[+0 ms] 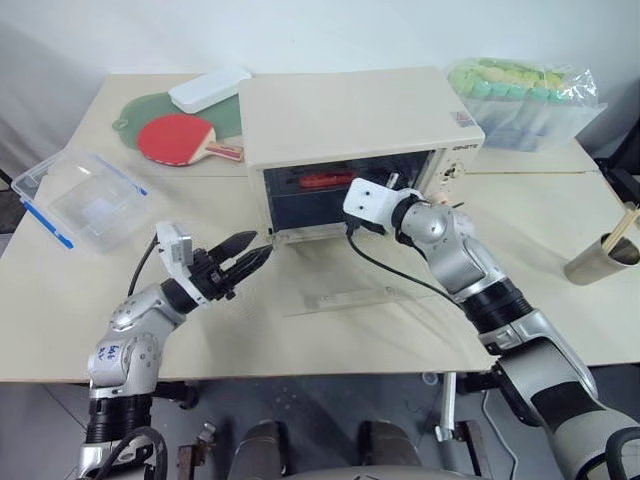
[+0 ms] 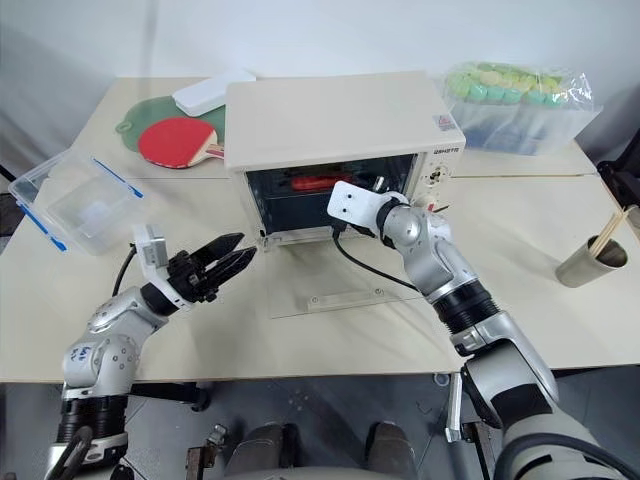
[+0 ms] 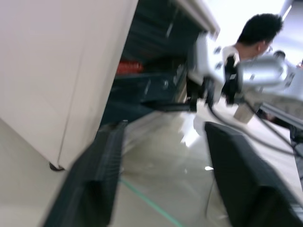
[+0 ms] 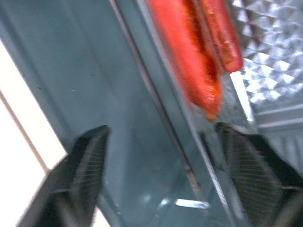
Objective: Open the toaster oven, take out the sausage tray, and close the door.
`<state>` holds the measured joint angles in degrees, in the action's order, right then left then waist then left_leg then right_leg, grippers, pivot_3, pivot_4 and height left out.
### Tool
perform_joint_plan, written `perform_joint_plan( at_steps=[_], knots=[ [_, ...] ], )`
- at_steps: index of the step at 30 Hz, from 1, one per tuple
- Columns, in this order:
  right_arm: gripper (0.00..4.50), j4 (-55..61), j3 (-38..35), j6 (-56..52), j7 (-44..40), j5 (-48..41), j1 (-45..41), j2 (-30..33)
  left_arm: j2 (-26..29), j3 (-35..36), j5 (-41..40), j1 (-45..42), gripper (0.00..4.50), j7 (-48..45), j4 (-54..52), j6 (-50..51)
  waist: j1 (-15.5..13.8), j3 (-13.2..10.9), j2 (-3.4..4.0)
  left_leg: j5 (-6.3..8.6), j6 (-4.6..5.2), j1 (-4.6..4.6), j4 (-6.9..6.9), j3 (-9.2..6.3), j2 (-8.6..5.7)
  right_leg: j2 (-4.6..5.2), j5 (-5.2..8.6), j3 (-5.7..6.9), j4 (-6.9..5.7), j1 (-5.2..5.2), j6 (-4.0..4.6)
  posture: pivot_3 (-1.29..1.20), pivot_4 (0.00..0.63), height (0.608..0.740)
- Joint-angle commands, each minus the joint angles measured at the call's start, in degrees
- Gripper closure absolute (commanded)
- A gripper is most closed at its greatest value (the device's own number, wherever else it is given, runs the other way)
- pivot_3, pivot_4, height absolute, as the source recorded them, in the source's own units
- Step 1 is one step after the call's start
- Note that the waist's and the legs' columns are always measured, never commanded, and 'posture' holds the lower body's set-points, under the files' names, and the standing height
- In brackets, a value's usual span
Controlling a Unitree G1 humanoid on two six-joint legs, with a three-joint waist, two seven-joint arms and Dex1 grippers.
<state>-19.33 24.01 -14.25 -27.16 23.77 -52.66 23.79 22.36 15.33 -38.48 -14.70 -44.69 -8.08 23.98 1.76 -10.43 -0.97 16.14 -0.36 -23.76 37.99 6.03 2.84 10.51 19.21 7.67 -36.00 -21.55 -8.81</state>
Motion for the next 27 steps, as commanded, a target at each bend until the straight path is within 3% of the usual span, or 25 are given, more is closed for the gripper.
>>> perform_joint_plan(
  at_steps=[1, 2, 3, 20, 23, 27],
  knots=[
    [1.99, 0.46, -0.34, 1.75, -0.17, 1.28, -1.10, -0.21, -0.77, 1.52, -1.61, 0.33, 0.43, 1.86, -2.72, -1.27, -0.01, 0.00, 0.00, 0.00, 0.00, 0.01, 0.00, 0.00, 0.00, 0.00, 0.00, 0.00, 0.00, 0.01, 0.00, 0.00, 0.150, 0.740],
    [1.99, 0.07, -0.34, 1.96, 0.02, 1.56, -1.22, -0.30, -0.89, 1.62, -1.46, 0.22, 0.08, 2.26, -2.57, -1.74, -0.01, 0.00, 0.00, 0.00, 0.00, 0.02, -0.01, 0.01, 0.00, 0.00, 0.00, -0.01, 0.00, 0.01, 0.00, 0.00, 0.150, 0.740],
    [1.99, -0.42, -0.17, 2.60, 0.33, 2.03, -1.38, -0.28, -0.92, 1.61, -1.56, 0.18, 0.04, 2.38, -2.54, -1.81, -0.02, 0.00, 0.00, 0.00, 0.00, 0.01, 0.00, 0.01, 0.00, 0.00, 0.00, 0.00, 0.01, 0.01, 0.00, 0.00, 0.150, 0.740],
    [1.99, -8.97, 2.40, 11.11, 7.72, 11.65, -3.70, -0.57, -0.99, -0.78, -1.08, -0.48, 0.04, 1.58, -1.49, -2.07, 0.07, 0.00, 0.00, 0.00, -0.01, 0.02, -0.03, 0.04, 0.00, 0.00, 0.00, -0.02, 0.02, 0.00, 0.00, 0.00, 0.150, 0.740],
    [2.60, -8.13, 2.10, 10.78, 7.99, 12.23, -3.28, -0.99, -0.92, -0.88, -0.96, -0.59, 0.00, 1.51, -1.30, -2.07, 0.07, 0.00, 0.00, 0.00, -0.01, 0.02, -0.03, 0.04, 0.00, 0.00, 0.00, -0.02, 0.02, 0.00, 0.00, 0.00, 0.150, 0.740],
    [3.93, -6.61, 2.15, 10.09, 7.42, 12.50, -2.53, -1.39, -0.87, -1.07, -0.80, -0.67, 0.00, 1.40, -1.08, -2.07, 0.07, 0.00, 0.00, 0.00, -0.01, 0.04, -0.03, 0.05, 0.00, 0.00, 0.00, -0.02, 0.02, 0.00, 0.00, 0.00, 0.150, 0.740]
  ],
)
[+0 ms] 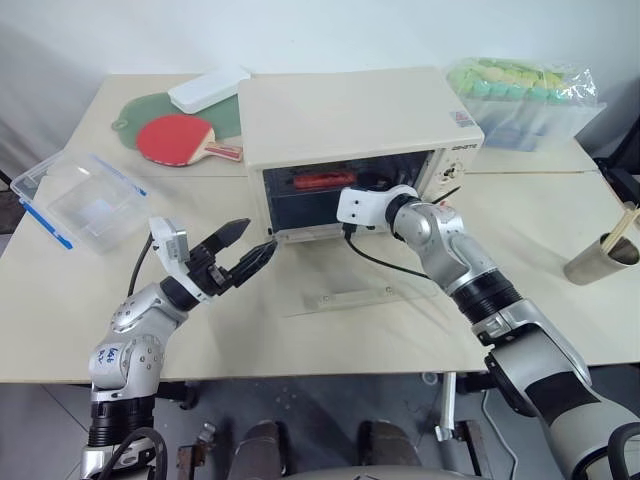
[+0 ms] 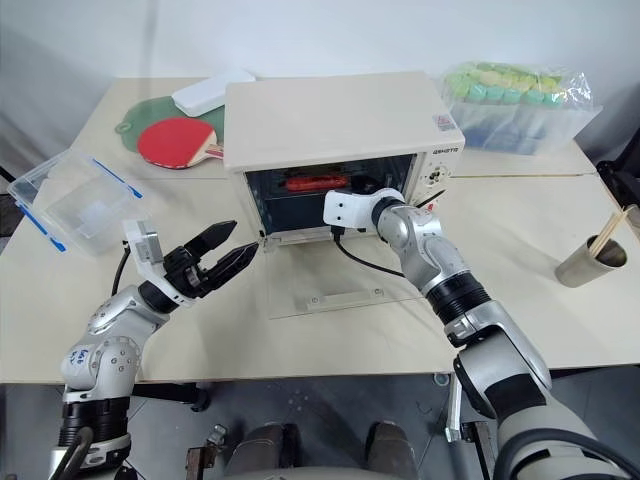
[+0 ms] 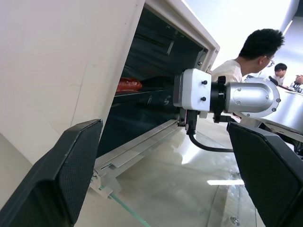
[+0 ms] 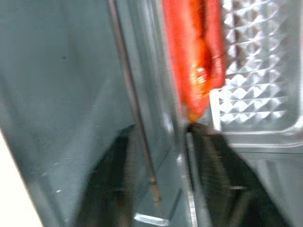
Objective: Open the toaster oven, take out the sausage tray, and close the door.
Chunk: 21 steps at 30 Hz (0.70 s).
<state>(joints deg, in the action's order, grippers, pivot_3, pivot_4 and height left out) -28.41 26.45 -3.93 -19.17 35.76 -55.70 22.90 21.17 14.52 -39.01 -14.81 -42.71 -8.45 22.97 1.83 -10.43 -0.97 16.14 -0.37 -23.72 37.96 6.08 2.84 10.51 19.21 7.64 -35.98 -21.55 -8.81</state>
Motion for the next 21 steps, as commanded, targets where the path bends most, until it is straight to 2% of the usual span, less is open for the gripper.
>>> perform_joint_plan(
  at_steps=[1, 2, 10, 14, 21],
  knots=[
    [4.19, 3.10, -0.20, -0.15, -0.72, 0.65, 0.81, -0.48, 0.32, -0.29, -0.30, -0.59, 0.00, -0.61, -0.66, -1.00, -0.01, 0.00, 0.00, 0.00, 0.00, 0.00, 0.00, 0.00, 0.00, 0.00, 0.00, 0.00, 0.00, 0.00, 0.00, 0.00, 0.150, 0.740],
    [4.49, 3.77, -0.36, -0.22, -0.85, 0.69, 1.14, -0.56, 0.36, -0.35, -0.25, -0.63, 0.00, -0.68, -0.58, -1.02, -0.01, 0.01, -0.01, 0.00, 0.00, 0.00, 0.00, 0.01, 0.00, 0.00, 0.00, -0.01, 0.00, 0.00, 0.00, 0.00, 0.150, 0.740],
    [4.49, 6.51, -1.48, -1.51, -2.67, 0.55, 2.37, -1.23, 0.37, -0.63, -0.13, -1.09, 0.00, -0.70, -0.07, -1.02, 0.01, 0.01, -0.01, 0.01, -0.02, 0.03, -0.07, 0.00, 0.00, -0.01, 0.00, 0.01, 0.00, 0.00, 0.00, 0.00, 0.150, 0.740],
    [4.49, 10.77, -2.04, -3.31, -6.12, -1.26, 4.57, -2.33, 0.53, -0.82, -0.11, -1.25, 0.00, -0.67, 0.00, -0.88, -0.02, 0.01, -0.02, 0.01, -0.02, 0.03, -0.09, -0.02, 0.00, -0.01, 0.00, 0.01, 0.00, 0.00, 0.00, 0.00, 0.150, 0.740],
    [4.49, 17.88, -2.39, -3.99, -7.58, 0.89, 7.64, -1.22, 0.83, -0.45, -0.22, -1.53, 0.00, -0.75, 0.47, -0.86, 0.07, 0.01, -0.03, 0.02, -0.04, 0.06, -0.15, -0.01, 0.01, -0.02, 0.00, 0.02, 0.00, 0.00, 0.00, 0.00, 0.150, 0.740]
  ],
)
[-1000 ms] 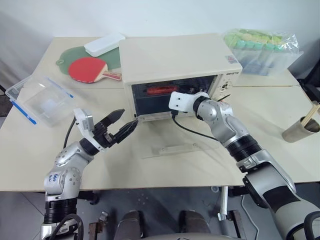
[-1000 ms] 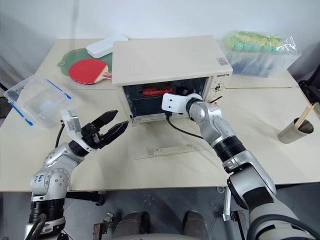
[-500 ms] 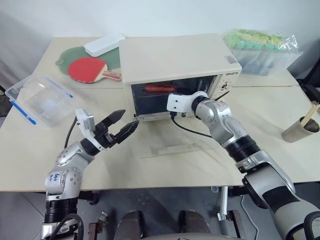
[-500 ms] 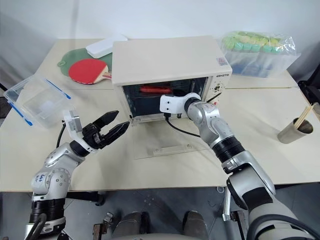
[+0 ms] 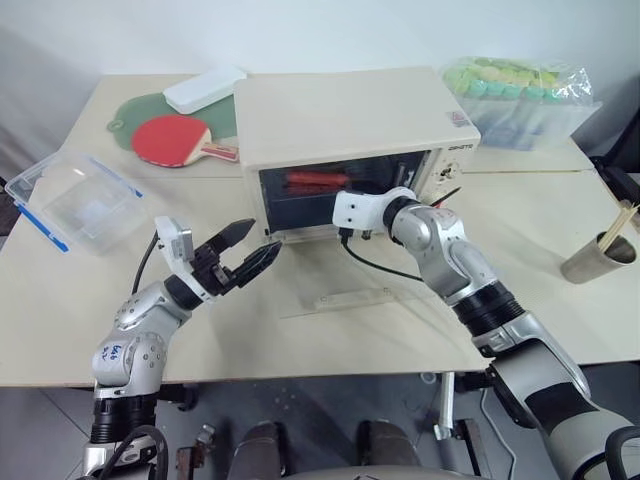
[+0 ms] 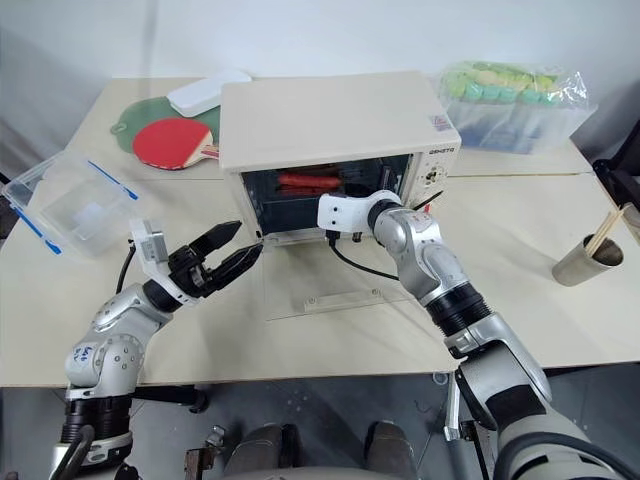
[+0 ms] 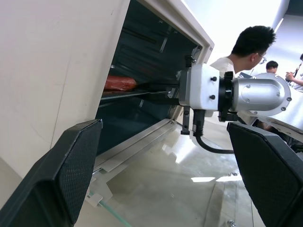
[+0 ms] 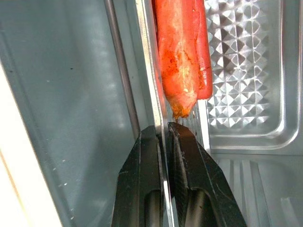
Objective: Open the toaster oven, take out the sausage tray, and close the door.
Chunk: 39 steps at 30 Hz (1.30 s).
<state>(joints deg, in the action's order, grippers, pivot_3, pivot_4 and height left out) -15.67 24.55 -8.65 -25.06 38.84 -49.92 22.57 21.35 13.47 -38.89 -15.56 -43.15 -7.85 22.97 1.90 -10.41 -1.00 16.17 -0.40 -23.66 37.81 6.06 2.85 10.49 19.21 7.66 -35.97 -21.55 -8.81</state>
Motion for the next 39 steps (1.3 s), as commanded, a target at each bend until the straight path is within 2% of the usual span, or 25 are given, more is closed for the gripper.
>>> perform_joint_plan(
  at_steps=[1, 12, 30, 39],
  knots=[
    [4.49, 6.92, -0.71, 0.39, -2.00, -1.97, 3.00, -0.58, 0.77, 0.72, -0.51, -0.70, 0.00, -0.38, -0.17, -0.73, 0.01, 0.00, 0.00, 0.00, 0.00, 0.01, -0.01, 0.00, 0.00, 0.00, 0.00, 0.00, 0.00, 0.00, 0.00, 0.00, 0.150, 0.740],
    [4.49, 21.18, -1.55, 1.54, -1.29, 3.11, 12.56, 3.43, 4.34, 4.20, -4.45, -0.57, 0.00, -2.17, 1.39, 2.67, 0.23, 0.00, 0.00, 0.01, -0.02, 0.14, -0.13, 0.11, 0.01, 0.00, 0.00, -0.03, 0.03, 0.00, 0.01, 0.00, 0.150, 0.740],
    [4.49, 30.17, -3.80, 3.12, -0.53, 5.76, 19.17, 5.15, 5.51, 4.72, -4.50, -0.51, 0.00, -3.09, 3.87, 3.34, 0.14, 0.00, -0.01, 0.01, -0.04, 0.20, -0.19, 0.20, 0.03, 0.00, 0.01, -0.06, 0.06, 0.00, 0.01, 0.00, 0.150, 0.740],
    [4.49, 33.81, -5.18, 8.69, 1.23, 7.41, 23.20, 8.63, 5.96, 5.54, -7.60, 0.13, 0.00, -2.41, 2.34, 9.07, 0.05, 0.00, -0.01, 0.01, -0.04, 0.21, -0.20, 0.24, 0.03, 0.00, 0.01, -0.08, 0.08, -0.01, 0.02, 0.00, 0.150, 0.740]
  ],
)
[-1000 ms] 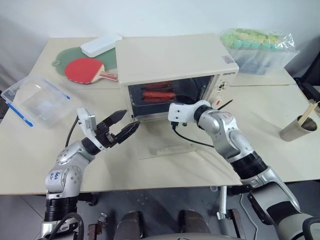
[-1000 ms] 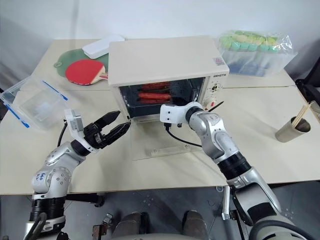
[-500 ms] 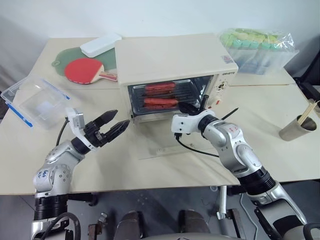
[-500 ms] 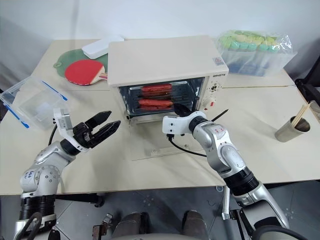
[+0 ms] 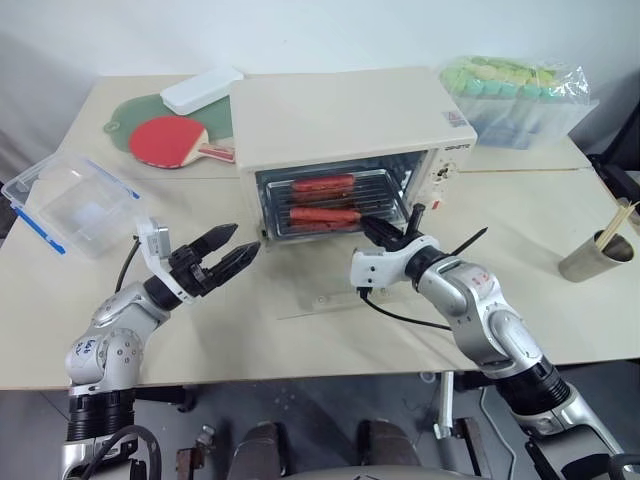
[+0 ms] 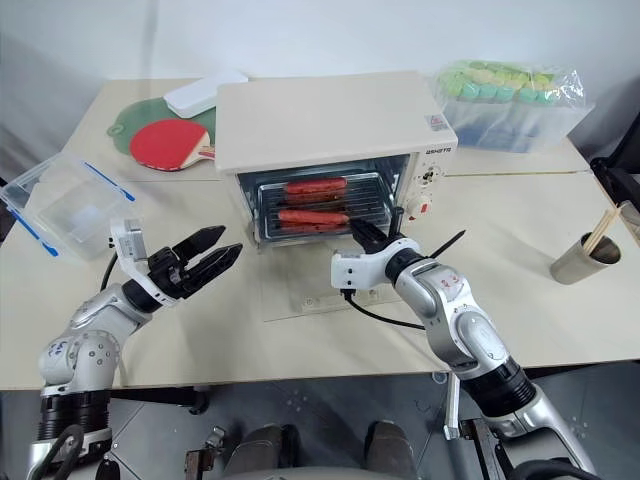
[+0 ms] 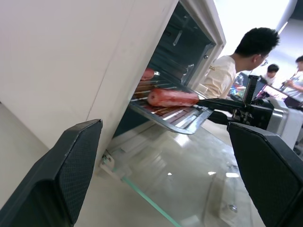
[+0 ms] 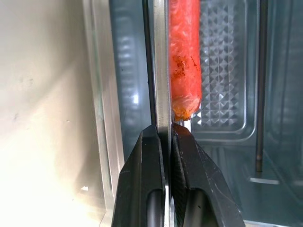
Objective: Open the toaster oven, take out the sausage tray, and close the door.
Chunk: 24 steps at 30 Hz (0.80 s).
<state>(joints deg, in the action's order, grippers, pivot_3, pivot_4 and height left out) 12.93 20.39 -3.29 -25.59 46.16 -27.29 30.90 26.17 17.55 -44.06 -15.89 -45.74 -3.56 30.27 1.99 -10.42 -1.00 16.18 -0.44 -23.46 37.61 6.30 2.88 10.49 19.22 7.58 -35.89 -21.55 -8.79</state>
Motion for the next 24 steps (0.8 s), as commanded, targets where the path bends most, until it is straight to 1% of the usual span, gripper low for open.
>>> perform_joint_plan(
  at_steps=[1, 8, 15, 24],
  knots=[
    [4.49, 5.84, -1.38, 4.05, 1.80, -0.04, 1.31, 0.78, 1.20, 1.63, -2.82, 0.65, 0.00, 0.06, -2.18, 2.16, -0.04, 0.00, 0.00, 0.00, 0.00, 0.00, 0.00, -0.01, 0.00, 0.00, 0.00, 0.00, 0.00, 0.00, 0.00, 0.00, 0.150, 0.740],
    [4.49, 11.08, -3.70, 8.63, 1.92, -0.49, 6.11, 3.25, 2.07, 2.41, -4.49, 2.62, 0.00, -0.68, -3.39, 3.18, -0.18, 0.00, 0.00, 0.00, 0.00, 0.02, -0.02, 0.02, 0.00, 0.00, 0.00, -0.03, 0.02, 0.00, 0.00, 0.00, 0.150, 0.740],
    [4.49, 15.79, -6.02, 9.40, -0.19, -1.82, 10.76, 3.99, 2.11, 2.75, -5.57, 3.71, 0.00, -0.54, -4.71, 3.85, -0.35, 0.00, 0.00, 0.00, 0.00, 0.03, -0.02, 0.04, 0.00, 0.00, 0.00, -0.04, 0.04, 0.00, 0.00, 0.00, 0.150, 0.740],
    [4.49, 18.68, -10.00, 16.35, 3.11, -3.49, 15.24, 5.02, 2.29, 2.78, -6.14, 4.62, 0.00, -2.60, -6.14, 2.36, -0.44, 0.00, -0.01, 0.00, 0.00, 0.05, 0.04, 0.08, 0.01, 0.01, 0.01, -0.10, 0.04, 0.03, 0.01, 0.00, 0.150, 0.740]
  ],
)
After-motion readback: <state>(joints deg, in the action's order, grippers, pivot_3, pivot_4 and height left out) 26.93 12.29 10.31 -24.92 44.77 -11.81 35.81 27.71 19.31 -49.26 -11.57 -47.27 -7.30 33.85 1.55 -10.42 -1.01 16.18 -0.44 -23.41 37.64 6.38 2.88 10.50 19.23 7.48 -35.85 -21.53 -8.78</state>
